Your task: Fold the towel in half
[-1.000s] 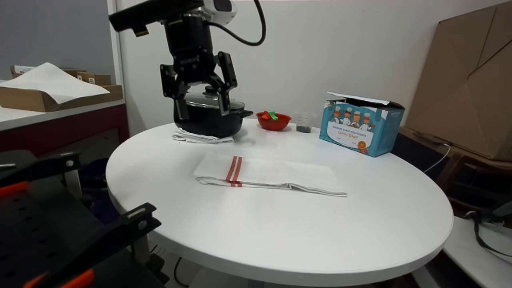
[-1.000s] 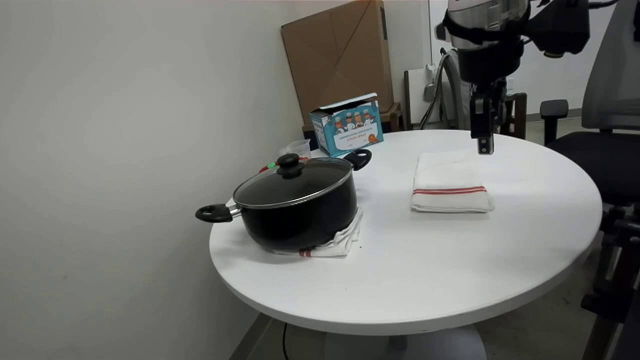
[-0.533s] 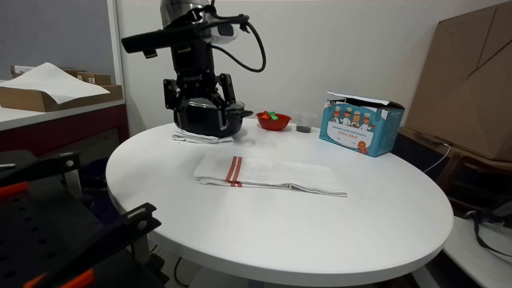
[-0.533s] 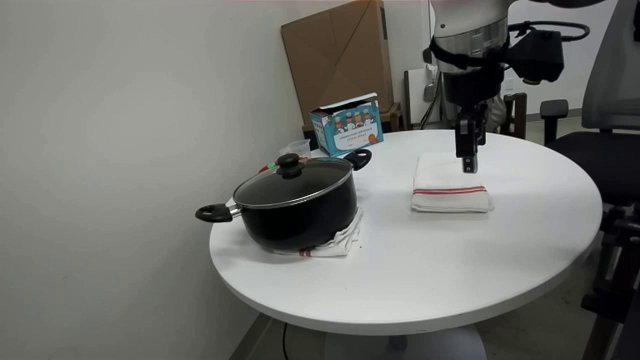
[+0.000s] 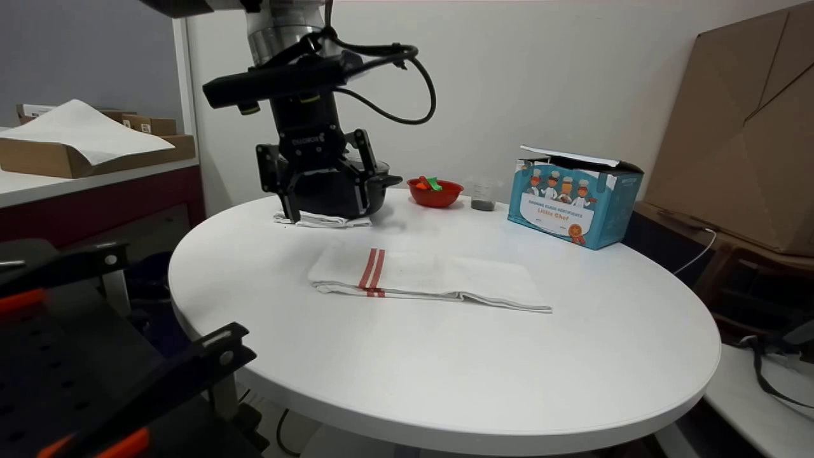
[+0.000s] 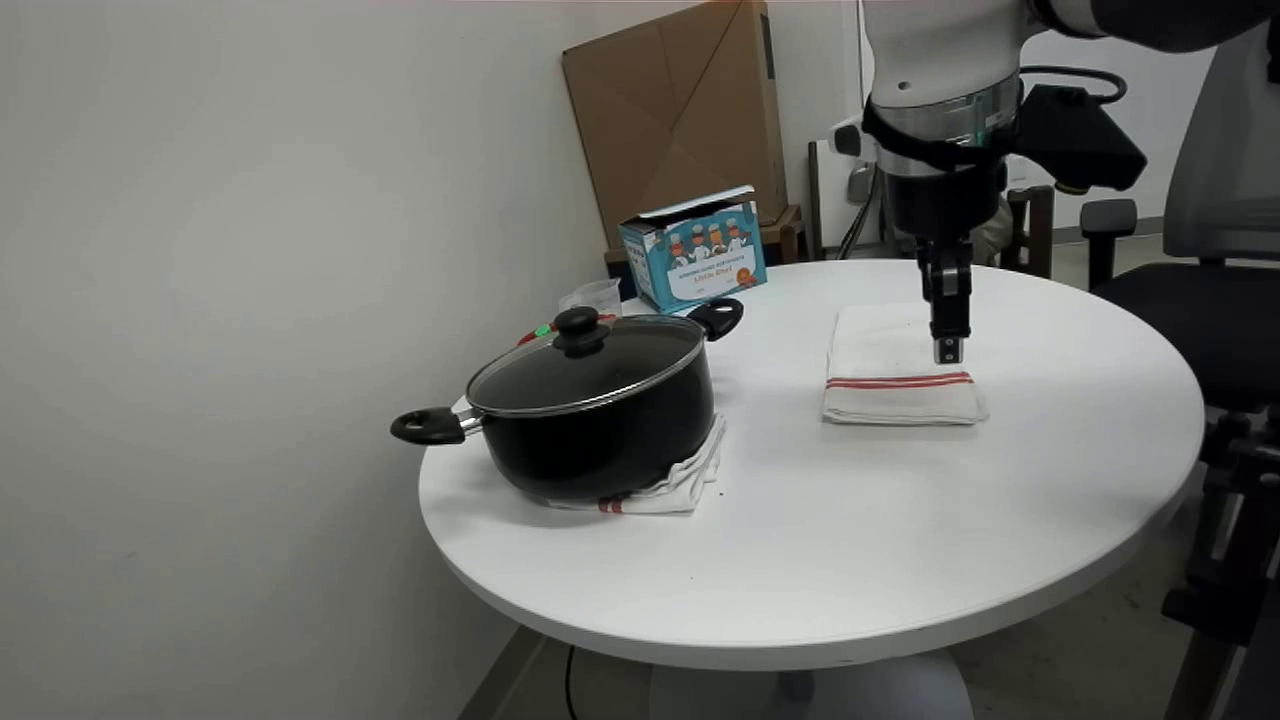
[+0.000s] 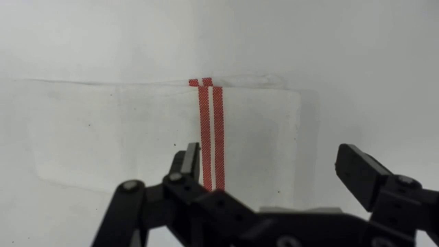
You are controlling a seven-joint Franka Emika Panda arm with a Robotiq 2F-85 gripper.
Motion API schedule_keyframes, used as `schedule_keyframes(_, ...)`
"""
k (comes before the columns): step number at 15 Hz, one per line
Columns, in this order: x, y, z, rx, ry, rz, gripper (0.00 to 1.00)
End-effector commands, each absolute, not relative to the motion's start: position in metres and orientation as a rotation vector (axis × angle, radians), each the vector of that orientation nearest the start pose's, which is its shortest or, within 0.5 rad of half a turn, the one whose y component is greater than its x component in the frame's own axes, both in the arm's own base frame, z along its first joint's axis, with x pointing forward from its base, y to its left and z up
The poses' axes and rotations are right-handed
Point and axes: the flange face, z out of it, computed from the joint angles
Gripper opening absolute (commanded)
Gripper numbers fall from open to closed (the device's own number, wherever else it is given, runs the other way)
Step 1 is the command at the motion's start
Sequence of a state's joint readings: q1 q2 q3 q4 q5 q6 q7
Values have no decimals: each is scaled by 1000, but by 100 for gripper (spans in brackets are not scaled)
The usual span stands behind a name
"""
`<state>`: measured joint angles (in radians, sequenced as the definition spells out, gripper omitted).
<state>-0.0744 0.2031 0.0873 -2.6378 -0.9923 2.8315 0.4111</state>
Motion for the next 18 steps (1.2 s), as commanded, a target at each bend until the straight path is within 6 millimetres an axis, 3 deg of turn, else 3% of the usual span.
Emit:
schedule_keyframes(1,402,50,161,-3259,-1014,-150,100)
schedule_keyframes(18,395,42,98,-3275,-1042,-202,100)
